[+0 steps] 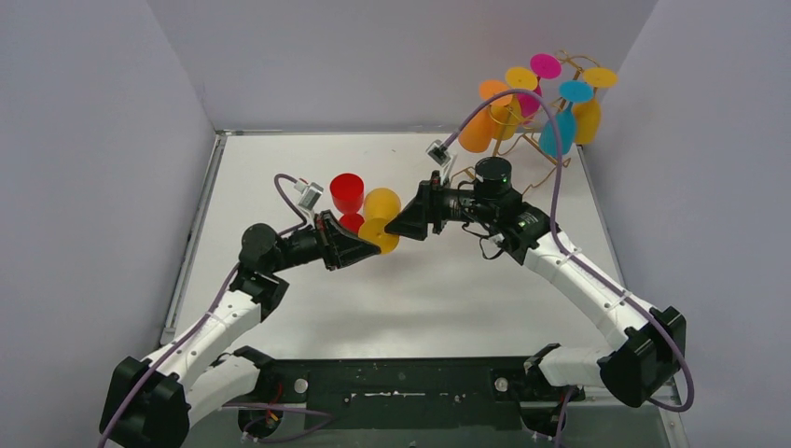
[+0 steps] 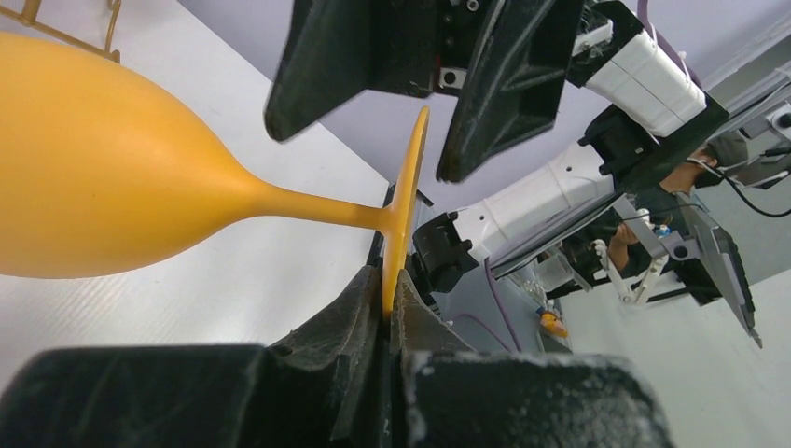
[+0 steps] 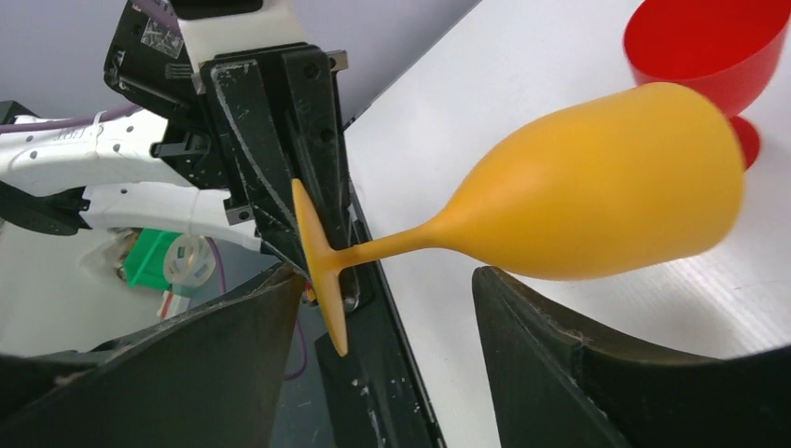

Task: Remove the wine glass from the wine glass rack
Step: Place the wine glass at the center of the board.

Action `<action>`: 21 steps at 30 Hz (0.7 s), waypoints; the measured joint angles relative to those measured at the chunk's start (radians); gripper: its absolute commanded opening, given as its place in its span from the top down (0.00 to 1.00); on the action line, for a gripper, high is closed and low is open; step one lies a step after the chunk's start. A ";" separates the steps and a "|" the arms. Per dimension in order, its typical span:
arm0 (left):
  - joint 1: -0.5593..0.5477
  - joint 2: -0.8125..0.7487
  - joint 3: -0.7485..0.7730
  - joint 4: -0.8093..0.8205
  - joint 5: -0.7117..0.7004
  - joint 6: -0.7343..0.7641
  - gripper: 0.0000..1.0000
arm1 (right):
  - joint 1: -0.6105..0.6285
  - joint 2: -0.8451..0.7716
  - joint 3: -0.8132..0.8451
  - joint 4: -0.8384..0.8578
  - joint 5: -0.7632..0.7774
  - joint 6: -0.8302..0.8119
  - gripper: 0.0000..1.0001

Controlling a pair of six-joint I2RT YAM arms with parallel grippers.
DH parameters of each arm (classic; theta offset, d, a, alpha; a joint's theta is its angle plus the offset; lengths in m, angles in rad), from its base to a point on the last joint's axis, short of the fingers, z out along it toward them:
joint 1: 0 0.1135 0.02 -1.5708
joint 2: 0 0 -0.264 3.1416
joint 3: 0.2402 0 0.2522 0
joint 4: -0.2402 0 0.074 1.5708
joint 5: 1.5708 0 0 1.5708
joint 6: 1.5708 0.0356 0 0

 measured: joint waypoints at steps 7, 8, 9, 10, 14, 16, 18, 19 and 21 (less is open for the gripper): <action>-0.001 -0.103 -0.002 -0.064 -0.002 0.129 1.00 | -0.062 -0.051 0.016 -0.002 0.021 0.000 0.16; -0.001 -0.122 -0.002 -0.079 -0.002 0.157 1.00 | -0.068 -0.060 0.016 0.000 0.031 0.001 0.15; -0.001 -0.142 -0.003 -0.099 -0.002 0.187 1.00 | -0.073 -0.070 0.016 0.002 0.044 0.002 0.15; -0.001 -0.159 -0.003 -0.119 -0.002 0.220 1.00 | -0.077 -0.081 0.016 0.005 0.060 0.002 0.15; -0.001 -0.209 -0.022 -0.179 -0.002 0.335 1.00 | -0.090 -0.110 0.016 0.012 0.112 0.002 0.13; -0.001 -0.230 -0.050 -0.188 0.016 0.393 1.00 | -0.092 -0.117 0.016 0.014 0.127 0.002 0.12; -0.001 -0.246 -0.090 -0.169 0.064 0.445 1.00 | -0.092 -0.118 0.016 0.016 0.136 0.001 0.12; -0.001 -0.255 -0.112 -0.161 0.089 0.473 1.00 | -0.092 -0.118 0.016 0.016 0.137 0.002 0.11; -0.001 -0.270 -0.141 -0.159 0.132 0.526 1.00 | -0.095 -0.115 0.016 0.016 0.135 0.002 0.09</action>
